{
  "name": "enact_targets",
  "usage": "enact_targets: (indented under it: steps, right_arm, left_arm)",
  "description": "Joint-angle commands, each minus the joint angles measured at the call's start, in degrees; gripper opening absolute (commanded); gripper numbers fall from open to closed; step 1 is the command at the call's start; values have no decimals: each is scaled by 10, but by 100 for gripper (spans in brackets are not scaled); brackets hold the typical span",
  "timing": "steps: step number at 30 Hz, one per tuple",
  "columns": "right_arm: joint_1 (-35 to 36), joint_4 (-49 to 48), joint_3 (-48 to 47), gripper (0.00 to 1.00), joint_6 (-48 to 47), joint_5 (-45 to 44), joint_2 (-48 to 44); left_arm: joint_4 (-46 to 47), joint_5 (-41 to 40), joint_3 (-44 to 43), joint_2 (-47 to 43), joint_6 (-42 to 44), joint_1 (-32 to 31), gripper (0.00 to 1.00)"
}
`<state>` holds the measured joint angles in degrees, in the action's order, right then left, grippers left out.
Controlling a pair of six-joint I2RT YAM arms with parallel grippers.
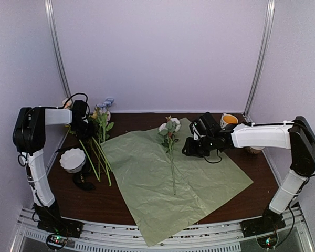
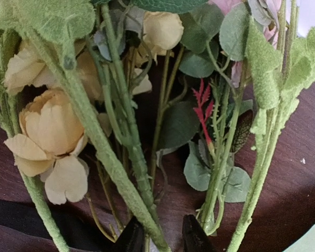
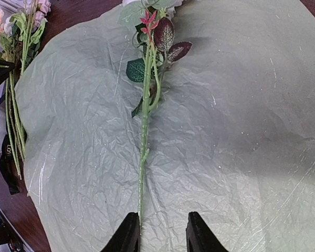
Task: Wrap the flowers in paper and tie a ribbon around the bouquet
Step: Pick up the fake flower from the corner of the board.
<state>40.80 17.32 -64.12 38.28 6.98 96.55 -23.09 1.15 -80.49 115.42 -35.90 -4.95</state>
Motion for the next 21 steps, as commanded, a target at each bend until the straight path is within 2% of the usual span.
enact_targets:
  steps: [1,5,9,12,15,21]
  right_arm:
    - [2,7,11,32,-13,-17,-15]
    - [2,9,10,32,-16,-16,-15]
    - [2,13,9,32,-21,-17,-16]
    - [2,15,10,32,-22,-17,-17]
    - [1,17,11,32,-24,-17,-20]
    - [1,21,11,32,-28,-23,-26]
  left_arm:
    - [-2,-11,-17,5,10,1,28]
    - [-12,-11,-23,17,10,5,28]
    - [-14,-6,-27,25,9,6,22]
    - [-17,-8,-27,29,9,7,15]
    - [-18,-4,-23,27,5,10,0]
    - [9,0,7,-15,-16,11,0]
